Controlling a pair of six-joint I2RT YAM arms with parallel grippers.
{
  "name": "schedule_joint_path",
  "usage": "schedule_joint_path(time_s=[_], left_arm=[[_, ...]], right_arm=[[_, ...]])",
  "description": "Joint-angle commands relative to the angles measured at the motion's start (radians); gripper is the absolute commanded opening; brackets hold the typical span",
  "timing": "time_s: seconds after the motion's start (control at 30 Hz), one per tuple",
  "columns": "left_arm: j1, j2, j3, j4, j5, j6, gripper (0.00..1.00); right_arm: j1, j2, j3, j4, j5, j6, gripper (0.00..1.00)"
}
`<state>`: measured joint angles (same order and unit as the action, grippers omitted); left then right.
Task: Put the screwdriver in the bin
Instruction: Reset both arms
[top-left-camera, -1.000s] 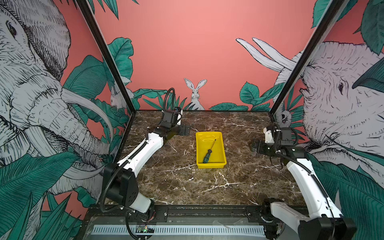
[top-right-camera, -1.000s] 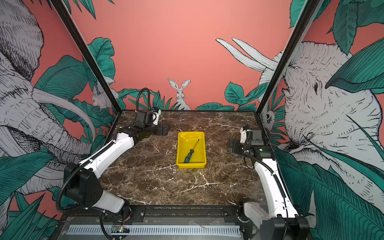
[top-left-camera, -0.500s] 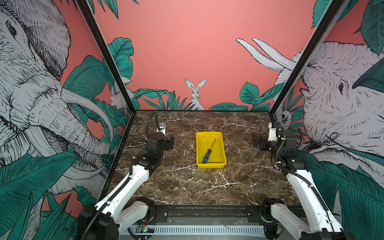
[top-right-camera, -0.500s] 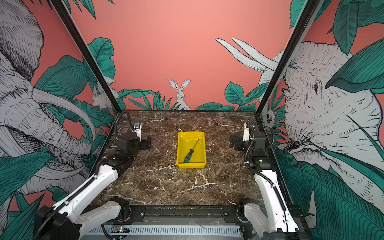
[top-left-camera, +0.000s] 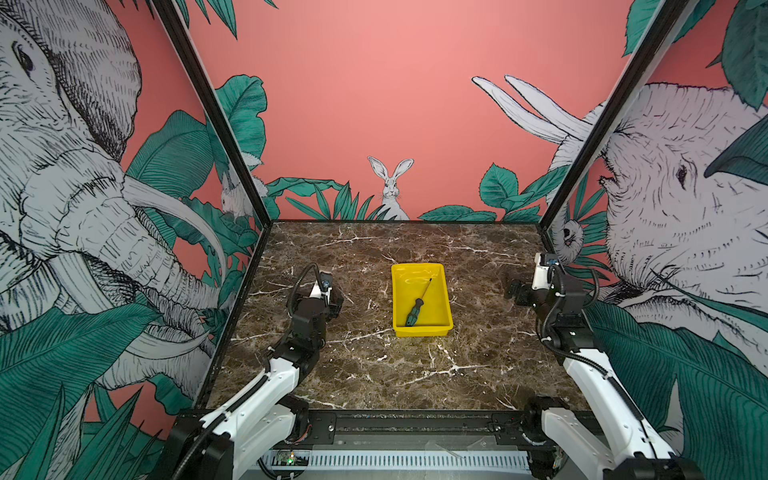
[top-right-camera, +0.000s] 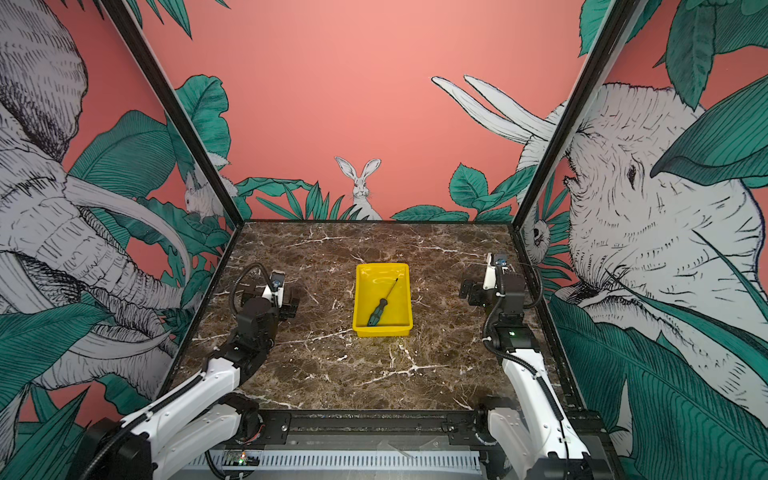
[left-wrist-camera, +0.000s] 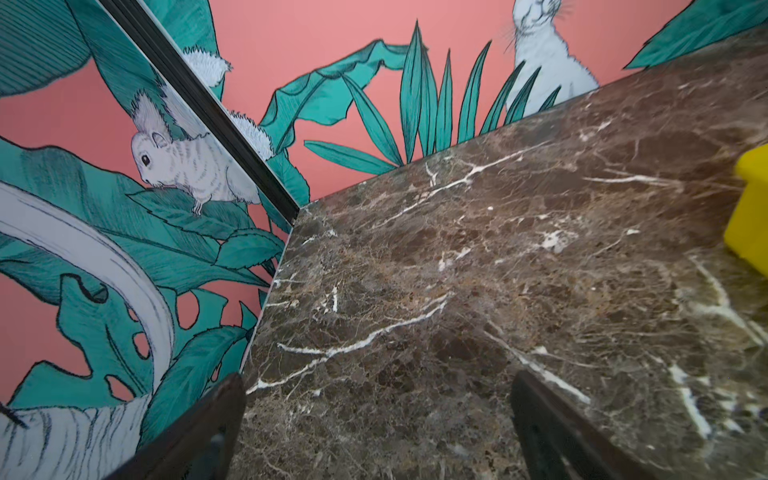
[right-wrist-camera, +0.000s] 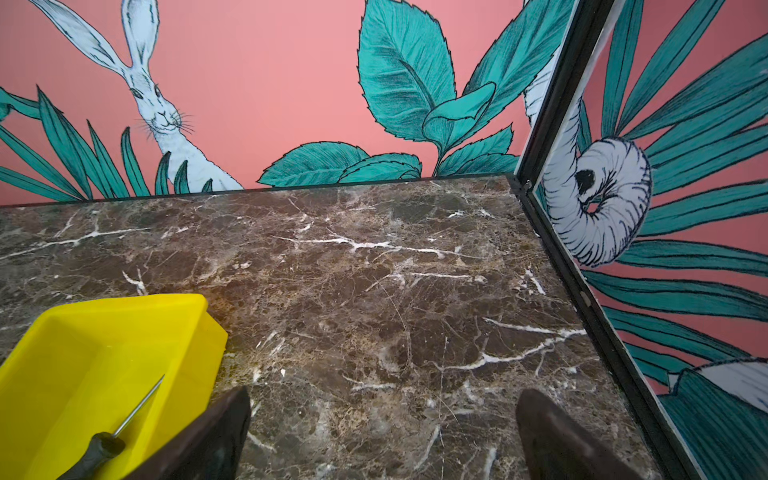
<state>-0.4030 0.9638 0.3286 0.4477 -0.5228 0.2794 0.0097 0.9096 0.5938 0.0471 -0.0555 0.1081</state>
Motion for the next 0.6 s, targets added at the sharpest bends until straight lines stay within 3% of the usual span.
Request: schedule_joint_path(time_s=[0.0,0.07,0.37,0.57], left_arm=[[0.009,0.027,-0.066,0.248,-0.031,0.007,0.99],[0.027,0.057,-0.096,0.338,-0.028,-0.023,0.99],[0.156,0.147,-0.099,0.329,0.110,-0.069,0.99],[0.187,0.341,-0.087,0.508,0.190,-0.063,1.00]], right_arm=[[-0.004,0.048,-0.058,0.214,0.013,-0.058,0.99],[-0.004,0.090,-0.096,0.307,0.034,-0.060,0.99],[-0.004,0.281,-0.217,0.617,0.081,-0.065,0.99],[-0.004,0.351,-0.241,0.722,0.100,-0.092,0.99]])
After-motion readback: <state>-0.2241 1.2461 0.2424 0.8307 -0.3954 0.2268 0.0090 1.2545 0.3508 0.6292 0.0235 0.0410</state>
